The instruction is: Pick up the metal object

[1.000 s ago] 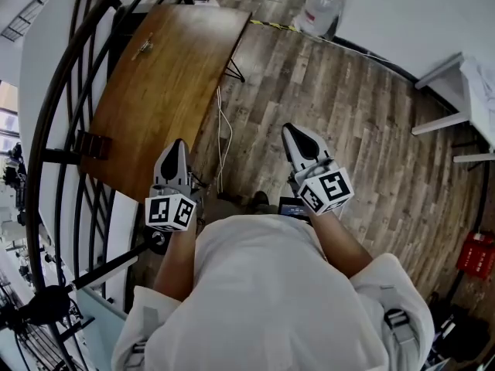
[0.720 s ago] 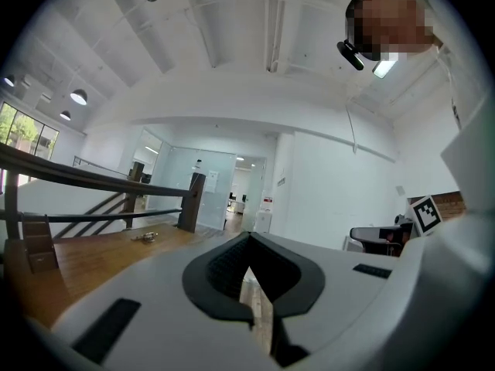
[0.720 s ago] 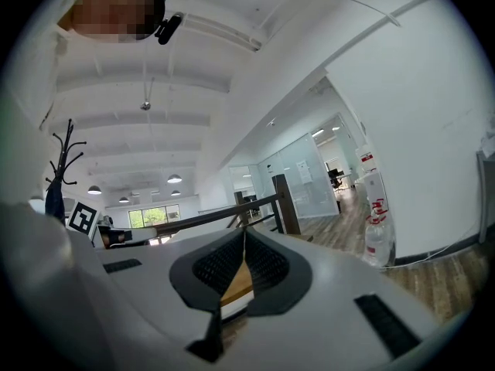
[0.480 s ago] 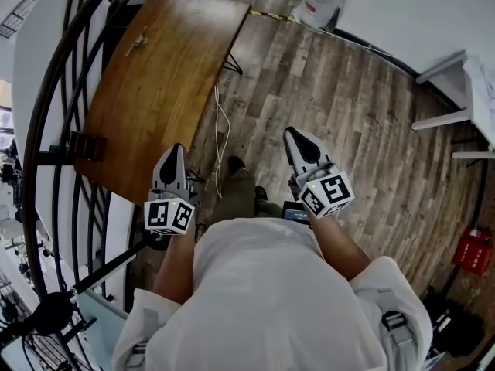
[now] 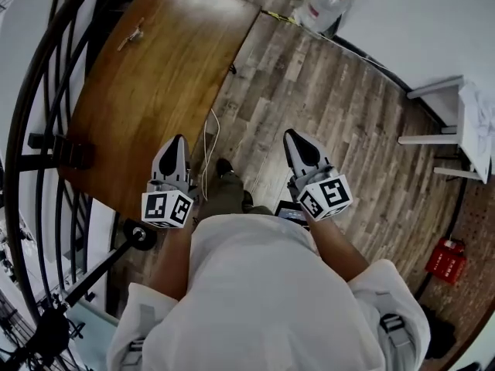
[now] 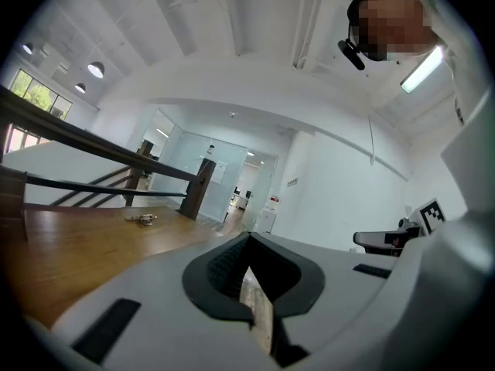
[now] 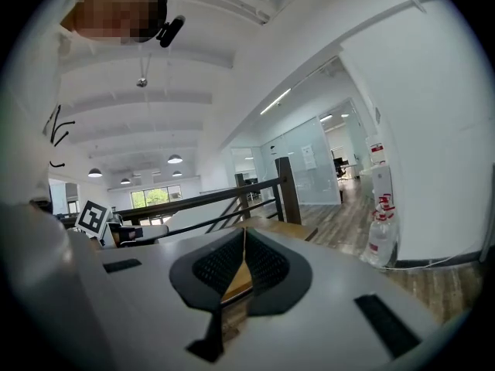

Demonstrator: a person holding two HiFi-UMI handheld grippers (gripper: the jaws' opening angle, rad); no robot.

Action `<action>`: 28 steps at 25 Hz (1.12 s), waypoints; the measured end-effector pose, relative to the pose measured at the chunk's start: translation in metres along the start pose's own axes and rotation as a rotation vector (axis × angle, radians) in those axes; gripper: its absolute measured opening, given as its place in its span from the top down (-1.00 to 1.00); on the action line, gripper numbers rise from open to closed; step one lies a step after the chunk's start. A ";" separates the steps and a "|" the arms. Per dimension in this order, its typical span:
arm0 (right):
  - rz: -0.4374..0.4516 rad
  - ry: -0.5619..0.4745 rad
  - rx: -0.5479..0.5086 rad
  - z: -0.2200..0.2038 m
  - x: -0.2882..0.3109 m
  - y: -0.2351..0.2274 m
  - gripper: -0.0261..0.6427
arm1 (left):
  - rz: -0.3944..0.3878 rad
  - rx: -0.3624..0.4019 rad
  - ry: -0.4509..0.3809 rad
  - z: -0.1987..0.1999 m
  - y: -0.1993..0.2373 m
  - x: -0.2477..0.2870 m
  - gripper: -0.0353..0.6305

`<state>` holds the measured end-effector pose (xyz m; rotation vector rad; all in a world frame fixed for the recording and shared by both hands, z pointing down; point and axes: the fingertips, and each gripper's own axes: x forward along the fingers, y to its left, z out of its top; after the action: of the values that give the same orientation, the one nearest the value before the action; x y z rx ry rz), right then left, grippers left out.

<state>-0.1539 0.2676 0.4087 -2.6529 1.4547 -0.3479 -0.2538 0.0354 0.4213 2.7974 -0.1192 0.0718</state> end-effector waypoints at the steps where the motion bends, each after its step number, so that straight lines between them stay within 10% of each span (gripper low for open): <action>1: 0.013 0.007 -0.010 0.002 0.015 0.002 0.85 | 0.003 -0.006 0.006 -0.001 0.009 0.007 0.86; 17: 0.041 0.063 -0.099 0.035 0.136 -0.026 0.85 | 0.047 -0.030 -0.011 0.012 0.091 0.077 0.86; 28: 0.168 0.066 -0.057 0.064 0.194 -0.120 0.85 | 0.184 0.018 -0.018 0.031 0.060 0.150 0.85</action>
<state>0.0603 0.1675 0.3998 -2.5603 1.7178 -0.3881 -0.1089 -0.0425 0.4216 2.7978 -0.3826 0.0919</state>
